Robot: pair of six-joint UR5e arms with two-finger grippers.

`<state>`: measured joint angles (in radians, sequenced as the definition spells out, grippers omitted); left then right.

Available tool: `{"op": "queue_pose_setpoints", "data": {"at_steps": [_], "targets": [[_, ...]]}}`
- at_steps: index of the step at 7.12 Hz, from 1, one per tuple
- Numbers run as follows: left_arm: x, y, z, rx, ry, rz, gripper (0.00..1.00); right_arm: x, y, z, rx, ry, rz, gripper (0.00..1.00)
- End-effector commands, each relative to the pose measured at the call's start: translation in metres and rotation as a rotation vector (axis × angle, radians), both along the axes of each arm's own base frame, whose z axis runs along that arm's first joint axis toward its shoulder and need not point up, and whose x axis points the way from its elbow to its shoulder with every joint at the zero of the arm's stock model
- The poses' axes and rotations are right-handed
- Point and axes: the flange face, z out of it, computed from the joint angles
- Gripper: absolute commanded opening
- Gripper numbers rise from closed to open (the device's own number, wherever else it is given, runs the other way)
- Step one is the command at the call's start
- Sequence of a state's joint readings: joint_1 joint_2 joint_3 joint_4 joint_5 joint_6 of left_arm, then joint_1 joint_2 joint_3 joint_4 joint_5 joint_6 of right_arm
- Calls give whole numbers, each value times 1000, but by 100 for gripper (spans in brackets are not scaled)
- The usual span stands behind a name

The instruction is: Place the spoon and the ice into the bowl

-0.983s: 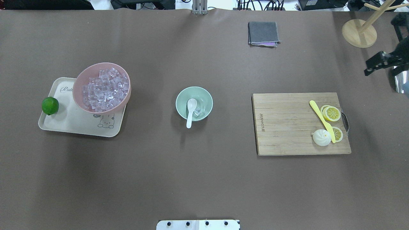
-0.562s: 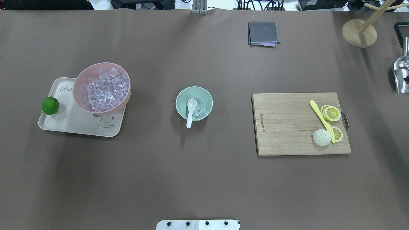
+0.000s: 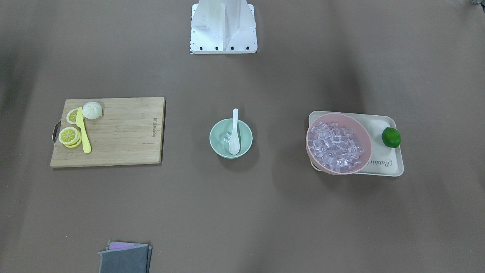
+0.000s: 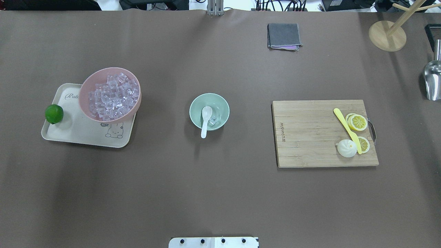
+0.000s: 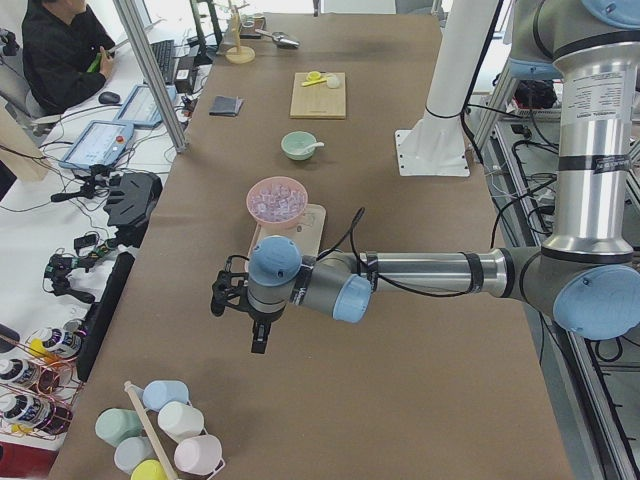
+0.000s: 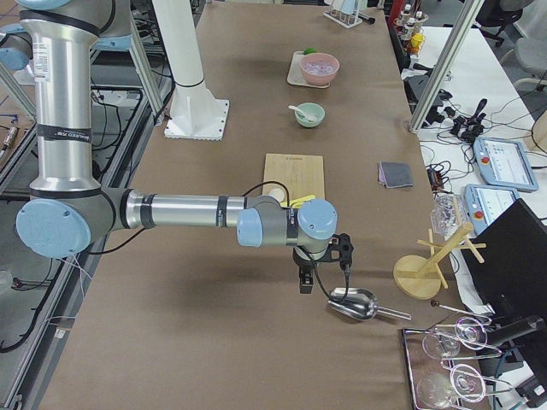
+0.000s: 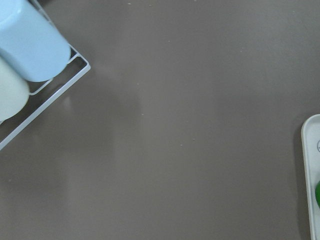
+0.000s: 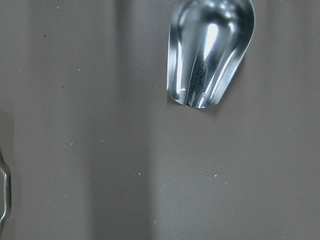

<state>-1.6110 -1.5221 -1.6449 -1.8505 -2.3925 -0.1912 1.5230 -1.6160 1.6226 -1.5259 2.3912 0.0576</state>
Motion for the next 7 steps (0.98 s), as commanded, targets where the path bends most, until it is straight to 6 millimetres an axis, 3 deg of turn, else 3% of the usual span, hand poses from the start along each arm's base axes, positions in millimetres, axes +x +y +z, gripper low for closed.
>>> {"op": "queue_pose_setpoints", "data": {"at_steps": [1, 2, 7], "targets": [[-2, 10, -56, -39, -7, -6, 98, 2, 3, 2, -4, 0, 4, 100], [1, 18, -47, -53, -5, 0, 98, 2, 8, 5, -12, 0, 4, 100], [3, 19, -43, -65, -4, 3, 98, 2, 10, 5, -18, 0, 9, 100]]}}
